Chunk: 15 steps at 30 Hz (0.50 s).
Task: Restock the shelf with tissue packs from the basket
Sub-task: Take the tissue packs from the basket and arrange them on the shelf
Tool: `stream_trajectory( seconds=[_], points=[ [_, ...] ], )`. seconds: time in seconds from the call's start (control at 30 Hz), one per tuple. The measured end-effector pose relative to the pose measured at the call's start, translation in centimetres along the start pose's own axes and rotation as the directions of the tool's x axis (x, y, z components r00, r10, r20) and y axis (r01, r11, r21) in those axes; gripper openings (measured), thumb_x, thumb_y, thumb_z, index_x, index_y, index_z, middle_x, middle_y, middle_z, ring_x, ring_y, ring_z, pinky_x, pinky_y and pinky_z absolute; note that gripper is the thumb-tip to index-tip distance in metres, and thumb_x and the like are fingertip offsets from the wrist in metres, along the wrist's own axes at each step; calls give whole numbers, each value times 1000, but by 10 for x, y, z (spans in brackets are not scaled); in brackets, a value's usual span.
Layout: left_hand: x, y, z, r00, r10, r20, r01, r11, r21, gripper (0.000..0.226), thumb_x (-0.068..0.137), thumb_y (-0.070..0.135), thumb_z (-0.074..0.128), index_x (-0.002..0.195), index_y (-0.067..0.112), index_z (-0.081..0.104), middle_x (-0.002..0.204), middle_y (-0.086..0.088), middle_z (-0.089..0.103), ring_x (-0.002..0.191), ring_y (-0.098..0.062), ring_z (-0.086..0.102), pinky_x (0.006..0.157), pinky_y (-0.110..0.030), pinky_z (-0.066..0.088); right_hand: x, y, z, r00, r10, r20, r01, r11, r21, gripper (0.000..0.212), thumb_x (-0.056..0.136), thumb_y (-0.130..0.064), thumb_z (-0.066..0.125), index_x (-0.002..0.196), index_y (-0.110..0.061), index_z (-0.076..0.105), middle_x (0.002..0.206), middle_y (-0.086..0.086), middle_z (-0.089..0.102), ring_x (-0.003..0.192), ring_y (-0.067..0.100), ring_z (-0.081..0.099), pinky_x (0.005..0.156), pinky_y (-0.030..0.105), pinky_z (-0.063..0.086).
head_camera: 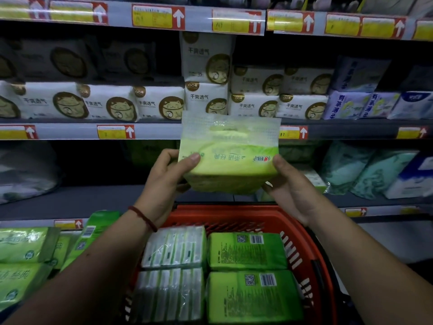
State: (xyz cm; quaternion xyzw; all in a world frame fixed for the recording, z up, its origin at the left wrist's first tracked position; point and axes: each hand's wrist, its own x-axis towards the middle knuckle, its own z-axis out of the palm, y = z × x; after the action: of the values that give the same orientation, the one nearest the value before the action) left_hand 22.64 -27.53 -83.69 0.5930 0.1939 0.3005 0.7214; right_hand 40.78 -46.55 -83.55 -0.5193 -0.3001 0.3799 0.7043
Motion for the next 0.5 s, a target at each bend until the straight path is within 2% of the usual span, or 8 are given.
stream_trajectory(
  seconds=[0.07, 0.1, 0.2, 0.3, 0.37, 0.43, 0.5],
  points=[
    [-1, -6, 1, 999, -24, 26, 25, 999, -37, 35, 67, 41, 82, 89, 26, 59, 94, 5, 74, 90, -15, 71, 79, -41, 55, 3, 4, -2, 999, 23, -32, -25, 999, -48, 73, 70, -40, 81, 137, -20, 60, 131, 5, 70, 119, 19, 65, 96, 29, 51],
    [-1, -9, 1, 998, -43, 37, 45, 998, -51, 37, 68, 38, 83, 92, 23, 59, 96, 3, 75, 93, -17, 71, 80, -42, 54, 4, 7, -4, 998, 33, -49, -36, 997, -65, 69, 71, -38, 77, 136, -20, 62, 130, 6, 70, 119, 21, 65, 99, 33, 48],
    [-3, -18, 3, 993, -110, 51, 112, 993, -44, 42, 77, 23, 87, 106, 15, 58, 106, 0, 76, 105, -22, 69, 87, -44, 54, 5, 12, -12, 990, 69, -126, -84, 989, -122, 49, 69, -37, 74, 118, -31, 74, 121, 3, 74, 118, 28, 61, 104, 43, 42],
    [-4, -33, 12, 985, -171, 34, 173, 980, -101, 39, 81, 21, 73, 116, 11, 59, 115, -3, 75, 109, -21, 70, 90, -39, 57, 8, 16, -19, 967, 128, -221, -162, 976, -145, 29, 79, -25, 67, 105, -32, 77, 115, 5, 74, 119, 35, 61, 109, 49, 46],
    [-1, -44, 18, 977, -215, 8, 214, 967, -140, 32, 89, 18, 69, 118, 10, 58, 118, -5, 74, 112, -21, 70, 89, -36, 59, 9, 21, -25, 954, 174, -246, -203, 974, -98, 24, 90, -13, 60, 103, -26, 76, 116, 10, 72, 123, 39, 61, 111, 56, 45],
    [7, -54, 21, 968, -250, -4, 247, 960, -132, 22, 95, 15, 66, 115, 10, 57, 118, -8, 72, 113, -22, 69, 83, -32, 60, 12, 26, -31, 944, 213, -254, -230, 972, -39, 27, 92, -9, 57, 99, -25, 77, 118, 12, 72, 125, 41, 60, 112, 58, 44],
    [18, -62, 21, 960, -280, -6, 278, 957, -86, 16, 97, 12, 64, 111, 11, 57, 115, -7, 71, 108, -20, 69, 73, -28, 59, 19, 33, -40, 935, 247, -252, -260, 965, -17, 27, 93, -8, 56, 108, -22, 74, 126, 15, 69, 127, 41, 59, 113, 57, 44]
  ],
)
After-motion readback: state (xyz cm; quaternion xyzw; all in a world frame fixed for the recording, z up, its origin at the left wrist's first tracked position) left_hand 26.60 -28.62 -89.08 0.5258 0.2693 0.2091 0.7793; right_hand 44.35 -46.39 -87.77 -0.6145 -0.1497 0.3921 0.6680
